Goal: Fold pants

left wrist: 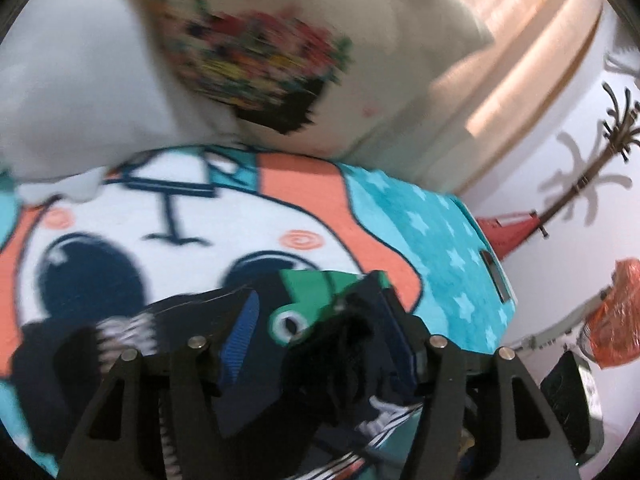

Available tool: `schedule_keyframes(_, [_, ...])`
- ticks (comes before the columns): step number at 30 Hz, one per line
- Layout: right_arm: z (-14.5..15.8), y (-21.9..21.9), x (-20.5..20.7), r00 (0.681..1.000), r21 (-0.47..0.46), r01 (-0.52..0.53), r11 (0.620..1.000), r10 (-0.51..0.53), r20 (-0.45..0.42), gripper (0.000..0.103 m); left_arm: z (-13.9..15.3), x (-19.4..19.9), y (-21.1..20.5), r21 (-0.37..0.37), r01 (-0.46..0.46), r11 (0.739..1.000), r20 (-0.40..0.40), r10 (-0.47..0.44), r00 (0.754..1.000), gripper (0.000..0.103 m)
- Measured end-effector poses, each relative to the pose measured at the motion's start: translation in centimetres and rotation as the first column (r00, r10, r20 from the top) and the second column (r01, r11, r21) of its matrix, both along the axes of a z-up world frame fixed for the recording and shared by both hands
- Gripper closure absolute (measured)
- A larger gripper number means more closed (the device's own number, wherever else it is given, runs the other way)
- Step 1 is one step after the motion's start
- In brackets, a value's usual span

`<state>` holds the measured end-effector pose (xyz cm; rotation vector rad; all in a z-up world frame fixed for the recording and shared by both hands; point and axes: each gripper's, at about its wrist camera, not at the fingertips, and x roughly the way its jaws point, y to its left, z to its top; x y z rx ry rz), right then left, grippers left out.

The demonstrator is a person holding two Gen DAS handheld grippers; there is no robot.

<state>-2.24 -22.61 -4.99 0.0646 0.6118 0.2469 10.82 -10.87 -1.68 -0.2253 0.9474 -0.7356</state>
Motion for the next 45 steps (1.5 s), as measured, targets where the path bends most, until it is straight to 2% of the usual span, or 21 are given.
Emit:
schedule_keyframes(2, [0.3,-0.3,0.0,1.000,0.029,-0.023,0.999,0.023,-0.017,0.042,0.3,-0.8,1.8,0.023,-0.048,0.999,0.029,0.048,0.998,0.042])
schedule_keyframes(5, [2.3,-2.3,-0.8,1.000,0.134,-0.017,0.991,0.016,0.008,0.042,0.6,-1.9,4.1,0.051,-0.116,0.992,0.071,0.112,0.991,0.042])
schedule_keyframes(7, [4.0,-3.8,-1.0,0.998,0.179,0.044,0.983,-0.050,0.029,0.042,0.8,-2.4,5.5,0.053,-0.148,0.988,0.079,0.144,0.986,0.042])
schedule_keyframes(9, [5.3,-4.3,-0.5,0.994,0.183,0.101,0.978,-0.107,0.023,0.043,1.0,-2.8,6.5,0.050,-0.187,0.981,0.084,0.182,0.980,0.042])
schedule_keyframes(10, [5.6,-4.5,0.3,0.990,0.165,0.136,0.977,-0.140,0.012,0.049,1.1,-3.1,7.1,0.053,-0.207,0.977,0.091,0.201,0.975,0.042])
schedule_keyframes(11, [5.5,-4.4,1.0,0.985,0.126,0.172,0.977,-0.174,-0.001,0.068,1.3,-3.4,7.6,0.058,-0.223,0.973,0.100,0.216,0.971,0.042])
schedule_keyframes(13, [5.3,-3.9,2.4,0.976,0.056,0.218,0.974,-0.216,-0.035,0.081,1.8,-4.3,8.3,0.079,-0.259,0.963,0.141,0.247,0.959,0.042])
schedule_keyframes(14, [4.8,-3.5,3.5,0.976,0.055,0.212,0.976,-0.208,-0.063,0.081,1.9,-4.6,8.4,0.090,-0.272,0.958,0.160,0.256,0.953,0.041])
schedule_keyframes(18, [2.3,-1.9,7.1,0.970,0.020,0.183,0.983,-0.177,-0.164,0.081,2.5,-5.9,9.3,0.139,-0.325,0.935,0.240,0.287,0.928,0.037])
schedule_keyframes(22, [-1.3,-1.2,8.5,0.946,0.018,0.173,0.985,-0.161,-0.283,0.081,2.8,-6.3,10.7,0.141,-0.352,0.925,0.258,0.309,0.915,0.036])
schedule_keyframes(27, [1.3,-2.6,5.6,0.968,0.106,0.176,0.979,-0.153,-0.197,0.081,3.0,-6.3,13.0,0.114,-0.402,0.909,0.260,0.363,0.895,0.034])
schedule_keyframes(30, [2.3,-2.6,4.0,0.972,0.097,0.184,0.978,-0.167,-0.163,0.081,2.5,-6.1,14.4,0.118,-0.442,0.889,0.255,0.403,0.879,0.034])
schedule_keyframes(36, [-0.4,-1.4,4.5,0.957,0.067,0.176,0.982,-0.155,-0.246,0.078,0.9,-5.8,17.0,0.134,-0.499,0.856,0.203,0.469,0.860,0.034])
schedule_keyframes(39, [0.8,-1.3,4.2,0.959,0.079,0.180,0.980,-0.157,-0.235,0.077,0.4,-6.0,17.9,0.142,-0.515,0.845,0.206,0.483,0.851,0.033])
schedule_keyframes(42, [3.1,-0.4,3.6,0.972,0.086,0.161,0.983,-0.144,-0.185,0.069,-0.4,-6.0,18.5,0.153,-0.517,0.842,0.190,0.488,0.852,0.033])
schedule_keyframes(45, [4.5,1.5,3.7,0.983,0.092,0.094,0.991,-0.078,-0.167,0.056,-1.4,-6.2,18.9,0.163,-0.513,0.843,0.172,0.488,0.856,0.033])
